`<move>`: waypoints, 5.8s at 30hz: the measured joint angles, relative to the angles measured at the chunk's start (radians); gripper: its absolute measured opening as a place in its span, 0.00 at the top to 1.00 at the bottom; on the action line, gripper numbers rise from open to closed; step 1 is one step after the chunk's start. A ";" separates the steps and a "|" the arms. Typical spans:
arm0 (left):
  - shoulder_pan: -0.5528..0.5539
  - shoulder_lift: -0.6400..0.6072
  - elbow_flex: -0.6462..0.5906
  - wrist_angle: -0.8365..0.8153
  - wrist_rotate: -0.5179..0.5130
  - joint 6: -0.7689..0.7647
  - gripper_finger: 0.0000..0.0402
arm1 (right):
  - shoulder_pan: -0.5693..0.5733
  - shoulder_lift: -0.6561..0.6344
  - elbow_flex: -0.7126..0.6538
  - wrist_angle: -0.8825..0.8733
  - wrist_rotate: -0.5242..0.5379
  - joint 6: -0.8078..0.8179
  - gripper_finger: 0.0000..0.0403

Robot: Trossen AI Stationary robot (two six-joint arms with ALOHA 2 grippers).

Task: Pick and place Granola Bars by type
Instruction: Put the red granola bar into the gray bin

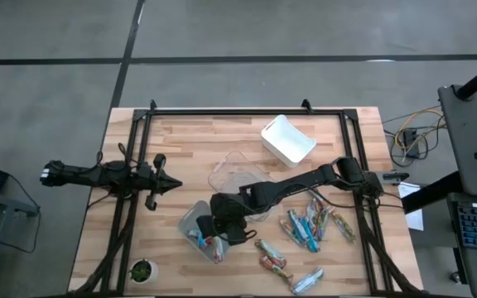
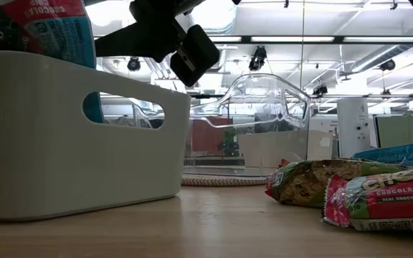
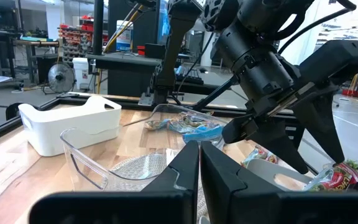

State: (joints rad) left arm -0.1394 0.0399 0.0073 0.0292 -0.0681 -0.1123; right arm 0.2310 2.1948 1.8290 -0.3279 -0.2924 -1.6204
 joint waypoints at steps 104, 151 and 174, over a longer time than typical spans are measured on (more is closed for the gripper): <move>0.000 0.002 0.000 0.000 0.000 0.000 1.00 | 0.130 0.145 0.285 -0.303 0.004 0.648 0.52; 0.000 0.004 0.000 0.000 0.000 0.000 1.00 | 0.124 0.177 0.288 -0.261 0.007 0.731 0.79; 0.000 0.004 0.000 0.000 0.000 0.000 1.00 | 0.124 0.177 0.286 -0.262 0.006 0.731 0.98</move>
State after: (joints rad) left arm -0.1390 0.0437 0.0071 0.0292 -0.0677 -0.1123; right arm 0.3550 2.3722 2.1151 -0.5897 -0.2859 -0.8896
